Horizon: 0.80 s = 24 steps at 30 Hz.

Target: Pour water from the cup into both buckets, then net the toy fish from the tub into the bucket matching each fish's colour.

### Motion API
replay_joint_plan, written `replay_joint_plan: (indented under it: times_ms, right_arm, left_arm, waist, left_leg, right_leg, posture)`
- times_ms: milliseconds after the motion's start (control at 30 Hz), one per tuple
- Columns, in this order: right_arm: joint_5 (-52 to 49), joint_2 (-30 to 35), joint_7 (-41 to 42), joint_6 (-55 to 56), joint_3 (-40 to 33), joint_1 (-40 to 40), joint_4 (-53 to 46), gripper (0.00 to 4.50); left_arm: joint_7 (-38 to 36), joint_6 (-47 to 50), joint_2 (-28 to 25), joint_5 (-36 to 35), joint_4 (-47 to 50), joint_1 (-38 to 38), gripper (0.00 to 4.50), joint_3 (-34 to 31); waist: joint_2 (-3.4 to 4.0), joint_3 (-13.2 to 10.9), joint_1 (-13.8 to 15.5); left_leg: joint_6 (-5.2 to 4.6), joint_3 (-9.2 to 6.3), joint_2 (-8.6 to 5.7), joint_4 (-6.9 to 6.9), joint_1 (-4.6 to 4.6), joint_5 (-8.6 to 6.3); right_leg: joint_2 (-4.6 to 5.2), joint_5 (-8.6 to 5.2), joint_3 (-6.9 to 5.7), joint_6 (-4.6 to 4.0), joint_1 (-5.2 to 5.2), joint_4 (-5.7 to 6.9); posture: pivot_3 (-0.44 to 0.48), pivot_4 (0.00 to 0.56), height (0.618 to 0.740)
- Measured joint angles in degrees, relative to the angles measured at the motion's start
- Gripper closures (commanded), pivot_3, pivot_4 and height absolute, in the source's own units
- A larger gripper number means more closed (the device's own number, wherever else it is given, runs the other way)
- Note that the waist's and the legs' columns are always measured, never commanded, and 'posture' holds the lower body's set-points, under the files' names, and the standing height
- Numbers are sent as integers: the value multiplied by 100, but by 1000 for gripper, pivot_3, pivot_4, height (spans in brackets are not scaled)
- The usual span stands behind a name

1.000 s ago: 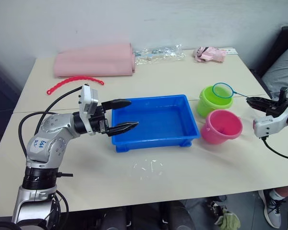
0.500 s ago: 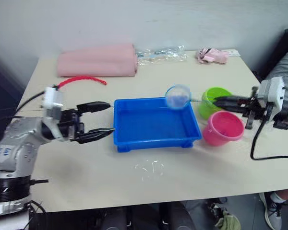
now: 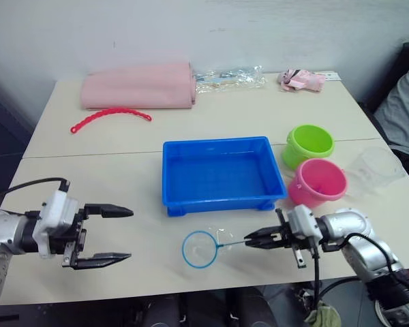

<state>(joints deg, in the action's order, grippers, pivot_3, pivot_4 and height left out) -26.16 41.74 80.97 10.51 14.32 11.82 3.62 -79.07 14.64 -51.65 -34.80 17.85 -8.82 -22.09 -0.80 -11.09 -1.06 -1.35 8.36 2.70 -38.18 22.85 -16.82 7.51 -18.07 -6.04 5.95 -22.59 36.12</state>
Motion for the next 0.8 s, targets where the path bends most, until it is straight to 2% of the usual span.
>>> replay_joint_plan:
  times_ms: [200,300,500,567,600,667,733,767,800]
  right_arm:
    - [575,-708,-66,461,43,272,1050,4500]
    - [934,-802,-335,288,101,440,1400,4500]
    - [1037,-980,-307,62,137,559,1307,4500]
    - [1035,-968,-322,-64,117,524,1169,3670]
    - [1037,-942,-352,-119,100,492,1085,3405]
    - [1039,-872,-404,-200,76,432,951,2493]
    - [1029,-767,-432,-272,-31,310,748,1399]
    - [1019,-701,-438,-323,-93,273,656,1027]
    - [1003,-584,-445,-364,-172,230,511,398]
  left_arm:
    - [200,-98,194,71,284,-303,23,190]
    - [267,-66,206,55,348,-322,23,196]
    - [345,25,206,33,387,-281,23,253]
    - [353,25,206,33,379,-199,0,290]
    - [359,25,206,34,373,-116,0,312]
    - [372,24,206,34,359,-47,0,324]
    - [382,24,206,34,324,-21,0,377]
    - [387,31,206,34,295,-13,0,407]
    - [418,60,212,32,246,-6,0,417]
  waist:
    - [0,0,-70]
    - [0,0,-70]
    - [1,1,-51]
    - [1,1,-47]
    - [1,1,-49]
    - [1,1,-56]
    - [1,1,-56]
    - [1,1,-56]
    - [1,0,-55]
  left_leg:
    - [3,2,6,1,-7,-1]
    - [4,2,7,1,-7,-1]
    - [6,1,5,2,-7,-3]
    - [6,1,4,2,-7,-3]
    - [6,1,4,1,-7,-3]
    - [7,1,5,2,-8,-4]
    - [8,1,6,5,-8,-5]
    - [8,1,7,5,-8,-5]
    - [8,2,6,5,-8,-5]
  right_leg:
    - [-2,-1,6,-1,0,7]
    - [0,-2,6,-4,-2,10]
    - [1,-2,5,-4,-1,8]
    - [3,-2,5,-4,1,7]
    - [3,-2,5,-4,1,8]
    - [4,-2,6,-4,1,8]
    - [4,-2,6,-5,0,8]
    - [3,-2,5,-5,0,7]
    - [2,-2,6,-4,-1,7]
  posture:
    - [0,150,740]
    - [0,150,740]
    - [0,150,740]
    - [0,150,740]
    - [0,150,740]
    - [0,150,740]
    - [0,150,740]
    - [0,150,740]
    - [0,150,740]
